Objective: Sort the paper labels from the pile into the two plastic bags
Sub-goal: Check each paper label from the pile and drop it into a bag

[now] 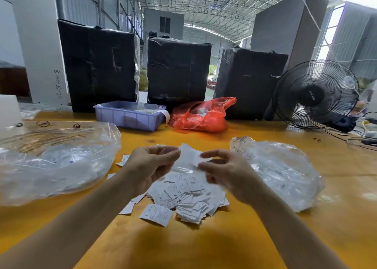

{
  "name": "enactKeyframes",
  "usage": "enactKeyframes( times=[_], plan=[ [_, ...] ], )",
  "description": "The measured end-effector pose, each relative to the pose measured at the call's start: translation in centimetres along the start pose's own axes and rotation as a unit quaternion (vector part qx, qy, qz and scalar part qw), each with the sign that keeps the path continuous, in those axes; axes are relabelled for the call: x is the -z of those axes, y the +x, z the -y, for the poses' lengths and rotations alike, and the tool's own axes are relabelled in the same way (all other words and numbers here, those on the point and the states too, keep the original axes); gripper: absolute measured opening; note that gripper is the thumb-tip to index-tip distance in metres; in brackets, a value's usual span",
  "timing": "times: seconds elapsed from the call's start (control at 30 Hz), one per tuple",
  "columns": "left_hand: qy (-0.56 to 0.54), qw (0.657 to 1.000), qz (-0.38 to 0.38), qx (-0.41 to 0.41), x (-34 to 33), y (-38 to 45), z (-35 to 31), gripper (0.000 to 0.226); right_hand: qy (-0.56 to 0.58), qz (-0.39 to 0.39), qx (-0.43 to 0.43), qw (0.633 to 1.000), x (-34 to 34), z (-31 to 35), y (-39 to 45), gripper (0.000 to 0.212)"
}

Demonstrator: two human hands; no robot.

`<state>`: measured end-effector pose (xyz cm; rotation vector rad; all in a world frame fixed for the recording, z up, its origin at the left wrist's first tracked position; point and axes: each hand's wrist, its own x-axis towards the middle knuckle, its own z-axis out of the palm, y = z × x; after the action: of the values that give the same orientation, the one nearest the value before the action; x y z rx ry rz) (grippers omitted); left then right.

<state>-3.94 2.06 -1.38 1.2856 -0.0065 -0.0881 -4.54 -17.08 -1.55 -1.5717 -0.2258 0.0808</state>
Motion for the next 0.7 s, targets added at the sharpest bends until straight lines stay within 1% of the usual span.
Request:
enactKeyframes(
  times=[0.03, 0.07, 0.1, 0.13, 0.17, 0.2, 0.23, 0.27, 0.3, 0.33, 0.37, 0.4, 0.43, 0.47, 0.5, 0.53, 0.57, 0.6, 0.63, 0.67, 0.7],
  plan=[
    [-0.011, 1.0, -0.001, 0.002, 0.1, 0.0, -0.1, 0.025, -0.067, -0.072, 0.055, 0.994, 1.3, 0.0, 0.3, 0.025],
    [-0.018, 1.0, 0.001, 0.006, 0.1, 0.0, -0.2, 0.024, -0.165, -0.158, 0.124, 0.965, 2.8, -0.2, 0.6, 0.016],
    [-0.022, 1.0, 0.007, 0.011, 0.1, -0.1, -0.2, 0.022, -0.281, -0.239, 0.189, 0.91, 4.6, -0.4, 0.9, 0.009],
    [-0.02, 1.0, 0.015, 0.014, 0.0, -0.2, -0.1, 0.021, -0.385, -0.296, 0.232, 0.842, 6.4, -0.8, 1.2, 0.008],
    [-0.008, 1.0, 0.024, 0.016, 0.0, -0.3, -0.1, 0.021, -0.461, -0.328, 0.241, 0.789, 8.2, -1.2, 1.3, 0.01],
    [0.007, 0.999, 0.032, 0.016, 0.0, -0.4, 0.0, 0.022, -0.51, -0.339, 0.211, 0.762, 9.9, -1.7, 1.5, 0.014],
    [0.018, 0.999, 0.036, 0.015, -0.1, -0.4, 0.1, 0.025, -0.543, -0.341, 0.146, 0.753, 11.2, -2.3, 1.6, 0.018],
    [0.022, 0.999, 0.038, 0.014, -0.1, -0.4, 0.1, 0.029, -0.578, -0.327, 0.056, 0.746, 12.2, -2.8, 1.6, 0.022],
    [0.024, 0.999, 0.037, 0.013, -0.1, -0.4, 0.1, 0.034, -0.61, -0.305, -0.029, 0.731, 12.7, -3.3, 1.6, 0.025],
    [0.029, 0.999, 0.033, 0.011, 0.0, -0.4, 0.1, 0.039, -0.636, -0.284, -0.086, 0.712, 12.8, -3.5, 1.5, 0.025],
    [0.037, 0.999, 0.026, 0.009, 0.0, -0.4, 0.1, 0.043, -0.653, -0.277, -0.105, 0.697, 12.5, -3.5, 1.5, 0.025],
    [0.046, 0.999, 0.019, 0.005, 0.0, -0.4, 0.1, 0.046, -0.657, -0.288, -0.099, 0.69, 11.9, -3.2, 1.5, 0.024],
    [0.054, 0.998, 0.012, 0.0, 0.1, -0.4, 0.1, 0.048, -0.652, -0.315, -0.066, 0.687, 11.2, -2.9, 1.6, 0.023],
    [0.065, 0.998, 0.006, -0.005, 0.2, -0.4, 0.2, 0.05, -0.644, -0.346, -0.013, 0.683, 10.4, -2.4, 1.6, 0.023],
    [0.083, 0.996, 0.001, -0.01, 0.2, -0.4, 0.3, 0.052, -0.623, -0.373, 0.063, 0.685, 9.3, -2.0, 1.6, 0.023],
    [0.112, 0.994, -0.003, -0.017, 0.2, -0.4, 0.4, 0.053, -0.574, -0.383, 0.149, 0.708, 7.9, -1.6, 1.5, 0.025],
    [0.152, 0.988, -0.006, -0.028, 0.3, -0.4, 0.5, 0.054, -0.489, -0.356, 0.214, 0.767, 6.2, -1.0, 1.2, 0.029],
    [0.199, 0.979, -0.009, -0.044, 0.3, -0.4, 0.7, 0.052, -0.386, -0.284, 0.233, 0.846, 4.2, -0.3, 0.8, 0.035],
    [0.246, 0.967, -0.011, -0.064, 0.2, -0.4, 0.8, 0.051, -0.286, -0.185, 0.208, 0.917, 2.2, 0.0, 0.4, 0.041],
    [0.285, 0.955, -0.008, -0.082, 0.1, -0.5, 0.9, 0.049, -0.218, -0.086, 0.158, 0.959, 0.5, -0.1, 0.1, 0.044],
    [0.312, 0.945, 0.001, -0.096, 0.0, -0.5, 1.0, 0.049, -0.191, -0.011, 0.108, 0.976, -0.8, -0.4, 0.0, 0.046]
  ],
)
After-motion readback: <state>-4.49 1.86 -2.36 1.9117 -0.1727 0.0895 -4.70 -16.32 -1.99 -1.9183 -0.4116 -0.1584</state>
